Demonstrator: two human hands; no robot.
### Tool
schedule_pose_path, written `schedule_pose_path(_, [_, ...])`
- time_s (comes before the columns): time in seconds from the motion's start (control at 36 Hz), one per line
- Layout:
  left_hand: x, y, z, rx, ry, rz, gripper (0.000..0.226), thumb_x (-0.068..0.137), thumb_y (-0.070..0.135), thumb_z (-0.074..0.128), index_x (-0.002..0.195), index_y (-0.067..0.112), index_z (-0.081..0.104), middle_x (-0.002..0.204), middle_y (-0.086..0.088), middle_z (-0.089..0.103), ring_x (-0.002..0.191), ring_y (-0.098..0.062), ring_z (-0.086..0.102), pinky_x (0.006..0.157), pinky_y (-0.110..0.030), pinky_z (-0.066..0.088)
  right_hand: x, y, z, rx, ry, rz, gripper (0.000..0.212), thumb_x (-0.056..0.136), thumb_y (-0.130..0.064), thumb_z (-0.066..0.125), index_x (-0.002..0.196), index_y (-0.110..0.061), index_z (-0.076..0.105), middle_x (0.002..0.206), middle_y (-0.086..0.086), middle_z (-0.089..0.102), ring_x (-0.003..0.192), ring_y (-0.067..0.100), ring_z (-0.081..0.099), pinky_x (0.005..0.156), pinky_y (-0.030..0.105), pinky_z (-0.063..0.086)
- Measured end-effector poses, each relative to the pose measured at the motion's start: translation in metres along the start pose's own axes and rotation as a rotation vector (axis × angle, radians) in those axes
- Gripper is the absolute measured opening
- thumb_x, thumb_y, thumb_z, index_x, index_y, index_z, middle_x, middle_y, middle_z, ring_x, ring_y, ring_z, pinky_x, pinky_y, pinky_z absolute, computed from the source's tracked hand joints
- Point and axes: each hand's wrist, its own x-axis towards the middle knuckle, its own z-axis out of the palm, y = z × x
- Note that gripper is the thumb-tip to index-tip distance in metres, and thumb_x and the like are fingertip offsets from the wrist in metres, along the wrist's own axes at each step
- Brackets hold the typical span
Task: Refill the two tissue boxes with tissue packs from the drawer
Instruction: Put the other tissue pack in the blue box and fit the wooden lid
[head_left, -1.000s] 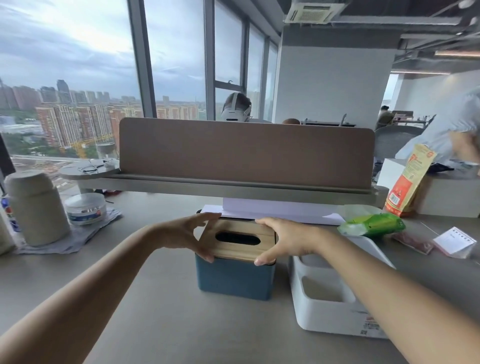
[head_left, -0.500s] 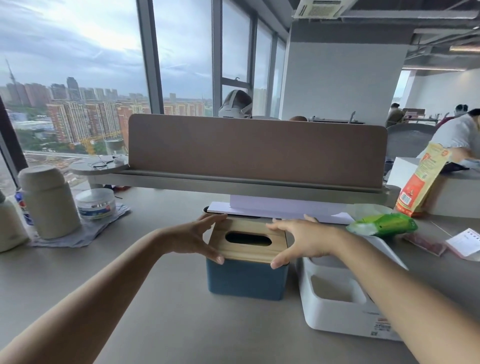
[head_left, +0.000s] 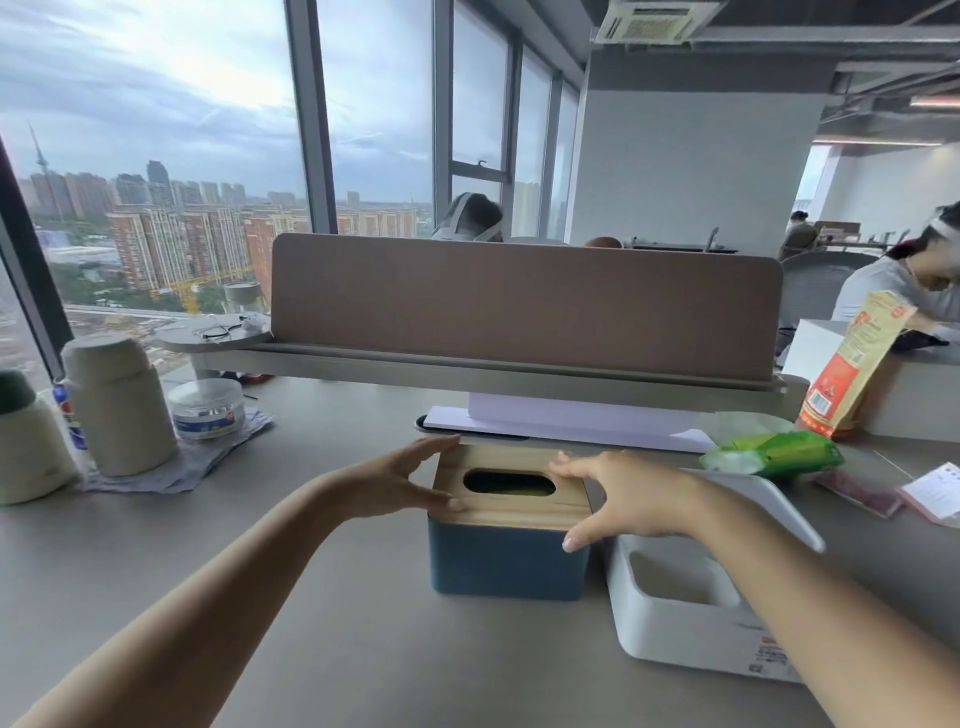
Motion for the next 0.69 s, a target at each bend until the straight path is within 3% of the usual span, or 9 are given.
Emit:
schedule_pose_path(0.08, [0.0,0.001,-0.003,0.043,0.006,0.031,0.089,0.075,0.041,0.078,0.148,0.037,0.028,0.154,0.022,0.014,0.145,-0.005,0.012,0.114,-0.025,0.016,0.0,0.0,0.002,-0.001,0.005,-0.006,0.098,0.067,-0.052,0.078,0.149,-0.033,0.027,0.158,-0.019,0.013,0.145,0.008,0.019,0.114,0.028,0.021])
schedule_pose_path(0.19, [0.002,0.002,-0.007,0.114,-0.013,0.047,0.115,0.043,0.079,0.073,0.144,0.044,0.03,0.151,0.031,0.007,0.144,0.0,0.004,0.121,-0.034,0.012,0.001,0.0,0.003,0.009,0.006,0.02,0.1,0.067,-0.063,0.072,0.15,-0.033,0.024,0.159,-0.019,0.01,0.146,0.007,0.015,0.115,0.029,0.019])
schedule_pose_path(0.31, [0.002,0.003,-0.007,0.111,-0.023,0.02,0.103,0.057,0.063,0.078,0.145,0.046,0.027,0.156,0.021,0.018,0.146,-0.008,0.014,0.119,-0.034,0.018,0.007,0.005,0.0,0.058,-0.002,0.036,0.094,0.071,-0.064,0.069,0.149,-0.031,0.028,0.158,-0.019,0.017,0.145,0.004,0.018,0.115,0.027,0.02])
schedule_pose_path(0.42, [0.002,0.001,-0.005,0.063,-0.018,-0.029,0.086,0.079,0.04,0.076,0.148,0.042,0.025,0.151,0.016,0.025,0.141,-0.006,0.019,0.111,-0.027,0.023,0.018,0.009,0.001,-0.019,-0.032,0.046,0.099,0.066,-0.068,0.069,0.149,-0.031,0.028,0.158,-0.017,0.017,0.148,0.008,0.005,0.121,0.04,-0.003])
schedule_pose_path(0.56, [0.003,-0.001,-0.004,0.031,-0.018,-0.064,0.108,0.053,0.066,0.077,0.146,0.048,0.026,0.151,0.018,0.029,0.14,-0.01,0.025,0.113,-0.031,0.025,0.021,0.006,-0.005,-0.086,-0.048,0.068,0.091,0.069,-0.067,0.066,0.147,-0.033,0.032,0.155,-0.022,0.02,0.144,0.005,0.02,0.117,0.048,-0.016])
schedule_pose_path(0.69, [-0.005,0.009,0.003,-0.03,-0.004,-0.069,0.083,0.082,0.036,0.073,0.149,0.043,0.024,0.155,0.015,0.027,0.144,-0.011,0.023,0.114,-0.029,0.024,0.015,0.002,-0.002,-0.099,-0.042,0.082,0.088,0.073,-0.069,0.061,0.148,-0.036,0.027,0.157,-0.02,0.015,0.145,0.004,0.017,0.114,0.05,-0.021])
